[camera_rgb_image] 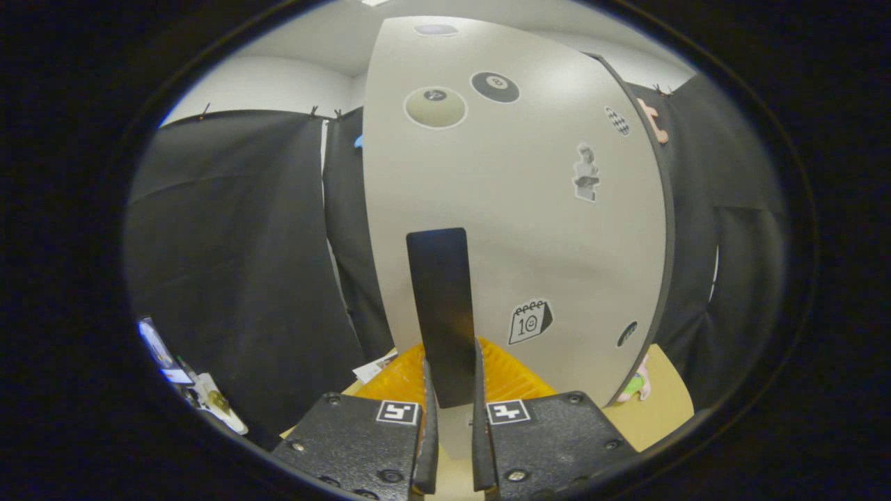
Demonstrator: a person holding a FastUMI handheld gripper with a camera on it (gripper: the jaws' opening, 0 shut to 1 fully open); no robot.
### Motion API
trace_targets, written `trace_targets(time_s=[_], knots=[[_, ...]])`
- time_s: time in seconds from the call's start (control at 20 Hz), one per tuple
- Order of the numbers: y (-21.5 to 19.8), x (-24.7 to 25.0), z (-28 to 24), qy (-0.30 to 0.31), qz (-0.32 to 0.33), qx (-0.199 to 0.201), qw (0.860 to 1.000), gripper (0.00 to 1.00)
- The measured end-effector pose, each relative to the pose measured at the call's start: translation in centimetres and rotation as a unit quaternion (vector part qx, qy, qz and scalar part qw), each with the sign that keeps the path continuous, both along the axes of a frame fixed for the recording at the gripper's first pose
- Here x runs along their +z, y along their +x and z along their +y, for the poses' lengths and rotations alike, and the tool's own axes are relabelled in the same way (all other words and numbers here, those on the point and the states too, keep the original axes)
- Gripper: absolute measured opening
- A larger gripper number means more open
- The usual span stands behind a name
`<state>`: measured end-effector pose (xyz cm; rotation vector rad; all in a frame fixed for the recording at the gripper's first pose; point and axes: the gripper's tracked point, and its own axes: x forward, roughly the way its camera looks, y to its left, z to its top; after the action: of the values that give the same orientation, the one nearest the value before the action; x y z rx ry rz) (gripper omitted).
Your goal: Open the shoe cabinet door, grab the shoes and put them into the shoe cabinet, then close the shoe cabinet door.
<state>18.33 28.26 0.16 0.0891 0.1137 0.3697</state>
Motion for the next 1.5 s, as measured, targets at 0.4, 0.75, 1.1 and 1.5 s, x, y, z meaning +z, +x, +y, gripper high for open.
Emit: trace_targets(time_s=[0.4, 0.75, 1.1, 1.5], knots=[[-0.7, -0.1, -1.5, 0.006, 0.0, -0.026, 1.0, 0.21], [-1.4, -0.1, -3.2, -0.004, 0.003, -0.051, 0.999, 0.2], [-1.4, 0.0, -5.0, -0.003, 0.001, -0.092, 0.996, 0.16], [-1.6, 0.1, -9.5, -0.047, -0.005, -0.17, 0.984, 0.04]])
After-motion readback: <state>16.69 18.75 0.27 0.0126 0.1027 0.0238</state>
